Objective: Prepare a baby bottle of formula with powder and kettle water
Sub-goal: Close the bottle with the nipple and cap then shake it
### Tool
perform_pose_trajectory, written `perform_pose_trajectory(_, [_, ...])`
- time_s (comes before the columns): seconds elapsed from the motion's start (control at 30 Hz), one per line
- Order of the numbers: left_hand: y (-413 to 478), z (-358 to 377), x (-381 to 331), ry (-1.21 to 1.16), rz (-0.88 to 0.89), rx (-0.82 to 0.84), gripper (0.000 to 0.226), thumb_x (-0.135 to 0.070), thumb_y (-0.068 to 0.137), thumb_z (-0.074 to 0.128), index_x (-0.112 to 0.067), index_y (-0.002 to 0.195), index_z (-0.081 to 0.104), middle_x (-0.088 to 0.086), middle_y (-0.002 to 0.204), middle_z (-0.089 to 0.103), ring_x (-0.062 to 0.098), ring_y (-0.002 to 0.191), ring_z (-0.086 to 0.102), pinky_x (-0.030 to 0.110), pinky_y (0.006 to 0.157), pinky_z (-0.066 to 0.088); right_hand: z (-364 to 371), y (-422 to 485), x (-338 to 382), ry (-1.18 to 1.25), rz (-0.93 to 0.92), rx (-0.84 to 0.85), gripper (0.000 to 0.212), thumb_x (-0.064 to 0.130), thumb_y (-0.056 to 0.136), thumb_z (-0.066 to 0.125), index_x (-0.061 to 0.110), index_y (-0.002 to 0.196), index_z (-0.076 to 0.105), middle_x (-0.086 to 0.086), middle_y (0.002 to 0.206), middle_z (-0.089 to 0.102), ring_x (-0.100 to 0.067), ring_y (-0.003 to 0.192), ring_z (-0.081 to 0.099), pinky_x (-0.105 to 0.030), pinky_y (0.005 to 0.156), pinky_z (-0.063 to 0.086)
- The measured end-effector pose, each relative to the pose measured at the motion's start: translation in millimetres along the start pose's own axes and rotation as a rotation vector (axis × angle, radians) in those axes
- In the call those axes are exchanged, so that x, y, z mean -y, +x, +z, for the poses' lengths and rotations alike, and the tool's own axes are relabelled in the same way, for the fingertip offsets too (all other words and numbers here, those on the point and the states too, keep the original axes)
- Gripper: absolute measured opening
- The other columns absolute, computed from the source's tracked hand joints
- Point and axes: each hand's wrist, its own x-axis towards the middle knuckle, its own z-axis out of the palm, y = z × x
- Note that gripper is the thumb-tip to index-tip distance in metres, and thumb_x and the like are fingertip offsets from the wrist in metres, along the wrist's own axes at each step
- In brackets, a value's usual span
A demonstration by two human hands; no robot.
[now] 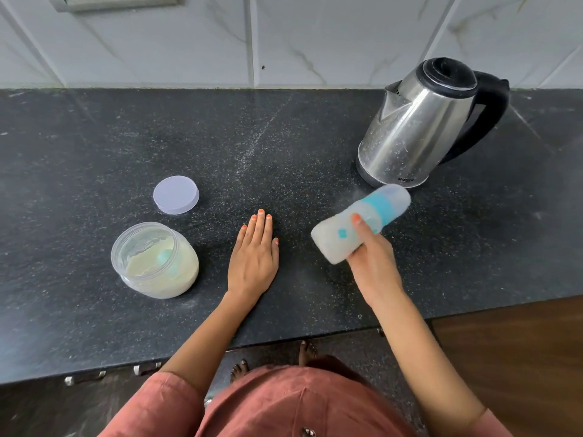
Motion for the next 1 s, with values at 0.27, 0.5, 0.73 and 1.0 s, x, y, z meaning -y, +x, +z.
perform_pose_trajectory(0.27, [0.4,0.5,2.4,0.008,-0.004,0.002,0.051,-0.027,0.101,0.022,-0.009,0.147,0.012,0.008,0.157,0.01,0.019,0.145,0.007,0.028,0.115,-0.003,-0.8,-15.0,-9.7,-0.328,0.077,0.139,0.033,0.021,0.058,0.07,0.017,0.091,0.065,-0.012,0.101,0.068,-0.016,0.09,0.066,-0.034,0.085,0.053])
perform_pose_trajectory(0.5, [-3.8,0.3,2.7,0.003,-0.009,0.002,0.051,-0.026,0.101,0.026,-0.007,0.146,0.016,0.01,0.156,0.013,0.022,0.144,0.011,0.031,0.116,0.001,4.2,-11.5,-11.0,-0.224,0.056,0.093,0.033,0.022,0.065,0.067,0.015,0.097,0.062,-0.008,0.104,0.066,-0.021,0.098,0.062,-0.033,0.083,0.054])
perform_pose_trajectory(0.73, [-0.8,0.0,0.4,0.0,-0.003,-0.001,0.051,-0.026,0.101,0.025,-0.007,0.147,0.015,0.009,0.156,0.012,0.021,0.145,0.009,0.029,0.115,-0.001,5.1,1.9,-1.7,-0.036,0.023,0.055,0.027,0.02,0.07,0.065,0.017,0.096,0.062,-0.001,0.097,0.07,-0.013,0.091,0.066,-0.029,0.082,0.055])
perform_pose_trajectory(1.0, [0.5,-1.1,-0.1,-0.006,0.001,0.002,0.051,-0.026,0.101,0.025,-0.007,0.147,0.014,0.01,0.156,0.012,0.021,0.145,0.009,0.03,0.115,-0.002,-1.8,-10.0,-7.1,-0.429,0.068,0.24,0.038,0.026,0.056,0.073,0.017,0.092,0.067,-0.006,0.098,0.071,-0.019,0.094,0.065,-0.03,0.082,0.054])
